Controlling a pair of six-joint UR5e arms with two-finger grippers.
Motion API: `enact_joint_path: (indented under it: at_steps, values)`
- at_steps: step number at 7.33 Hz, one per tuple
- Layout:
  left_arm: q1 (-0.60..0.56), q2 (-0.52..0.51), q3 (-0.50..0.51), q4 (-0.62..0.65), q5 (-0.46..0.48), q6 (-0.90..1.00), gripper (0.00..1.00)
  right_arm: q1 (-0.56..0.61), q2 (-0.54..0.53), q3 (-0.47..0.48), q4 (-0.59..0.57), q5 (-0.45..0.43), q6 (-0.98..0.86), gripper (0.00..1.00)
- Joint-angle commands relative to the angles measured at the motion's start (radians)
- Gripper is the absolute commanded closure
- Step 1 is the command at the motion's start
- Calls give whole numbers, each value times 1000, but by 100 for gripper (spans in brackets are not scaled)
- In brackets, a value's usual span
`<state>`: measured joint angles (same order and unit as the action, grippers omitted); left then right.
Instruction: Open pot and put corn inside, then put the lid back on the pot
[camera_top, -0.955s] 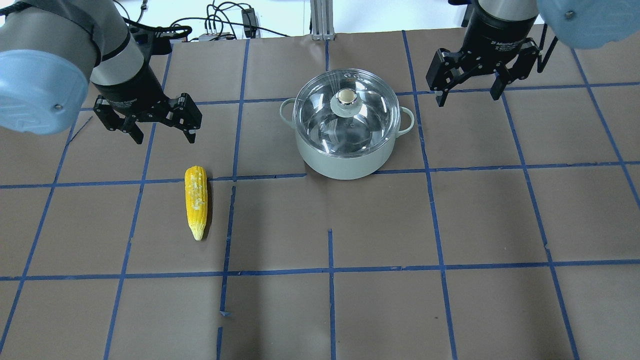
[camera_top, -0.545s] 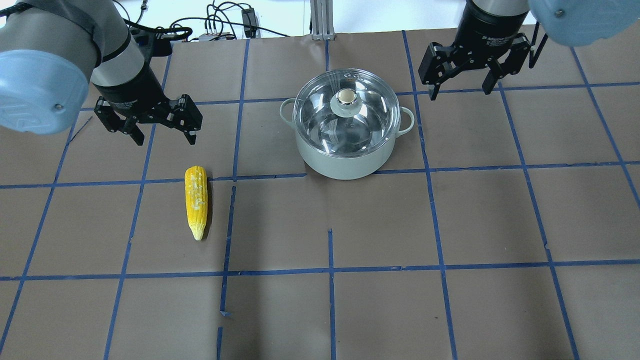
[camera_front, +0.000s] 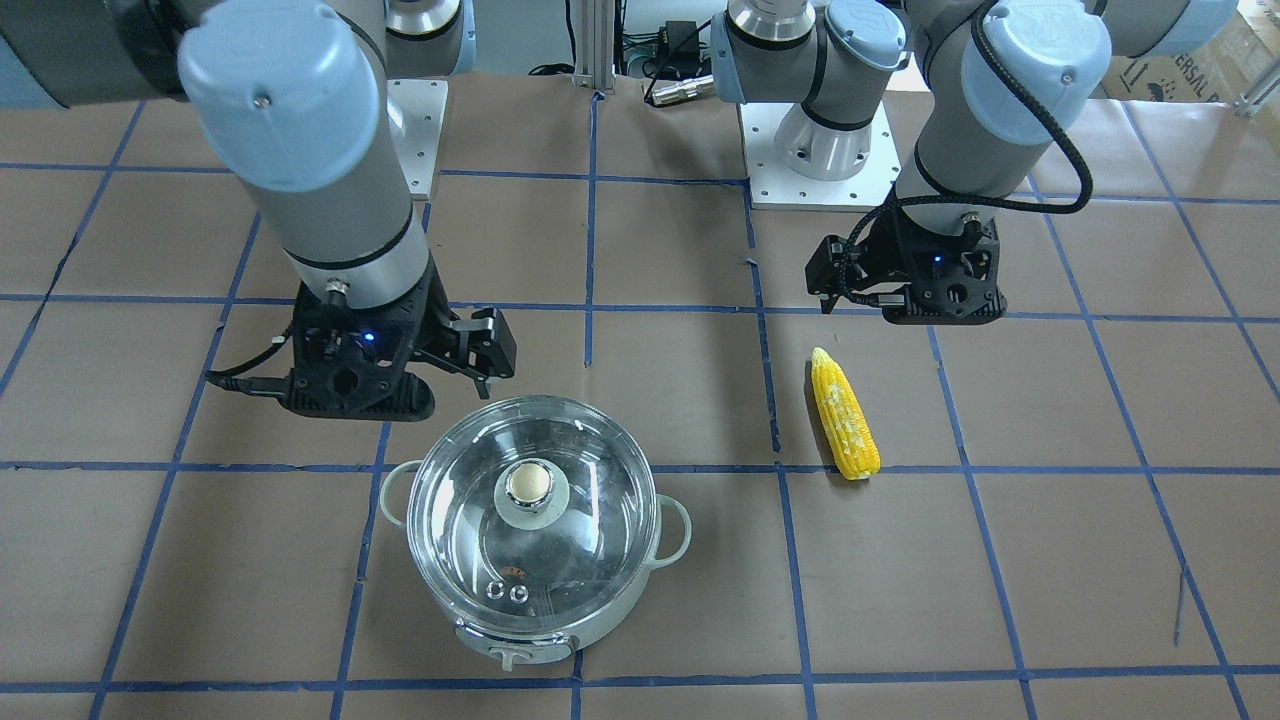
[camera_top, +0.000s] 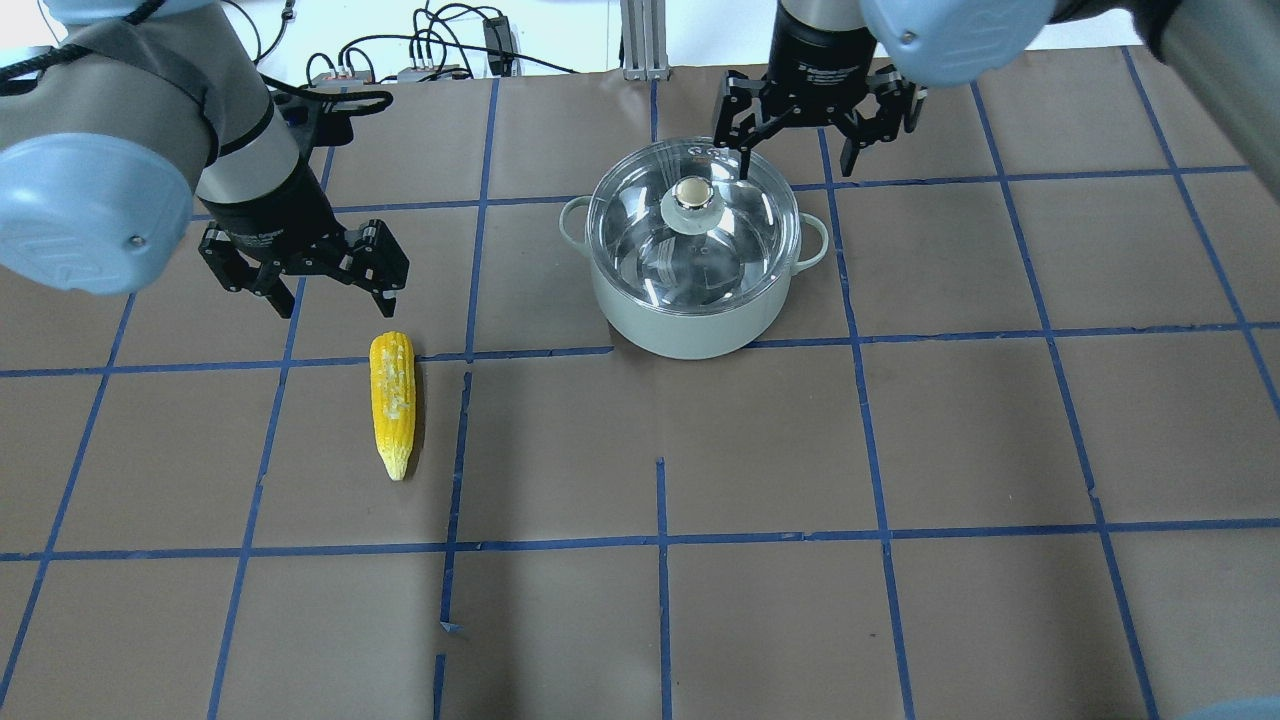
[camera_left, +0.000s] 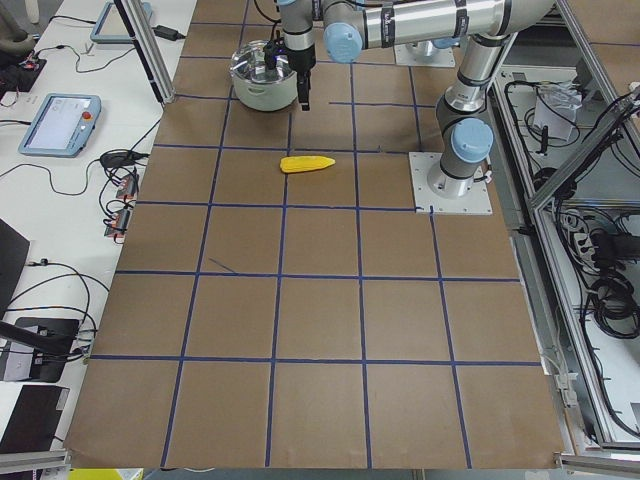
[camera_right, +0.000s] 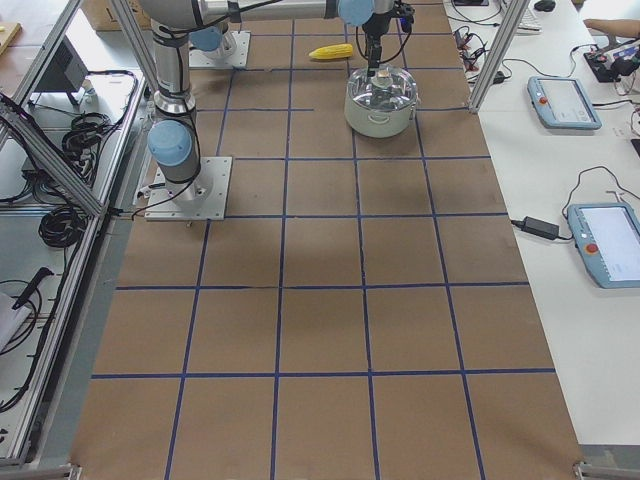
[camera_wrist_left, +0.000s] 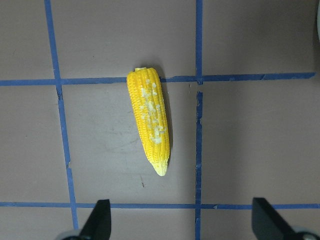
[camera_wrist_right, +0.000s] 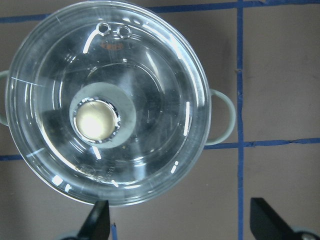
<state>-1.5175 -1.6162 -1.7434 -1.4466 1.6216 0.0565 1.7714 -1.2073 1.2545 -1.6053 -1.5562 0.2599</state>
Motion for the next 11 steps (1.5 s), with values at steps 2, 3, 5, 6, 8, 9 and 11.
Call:
enact_joint_path:
  at_steps: [2, 3, 5, 6, 8, 9, 11]
  values:
    - [10, -100, -216, 444, -3, 6, 0, 81, 159, -160, 4, -4, 142, 0]
    - [11, -150, -222, 503, -5, 8, 0, 89, 187, -159, -4, -1, 154, 0]
    - [74, -172, -234, 517, -12, 16, 0, 109, 224, -150, -4, -4, 186, 0]
    - [117, -174, -258, 517, -49, 40, 0, 106, 227, -153, -4, -2, 186, 0]
    - [135, -188, -309, 593, -78, 34, 0, 100, 262, -164, -4, -2, 191, 0]
    - [134, -188, -329, 615, -77, 23, 0, 94, 261, -164, -4, -4, 177, 0]
    - [135, -208, -392, 745, -71, 2, 0, 92, 249, -164, 2, -7, 177, 14]
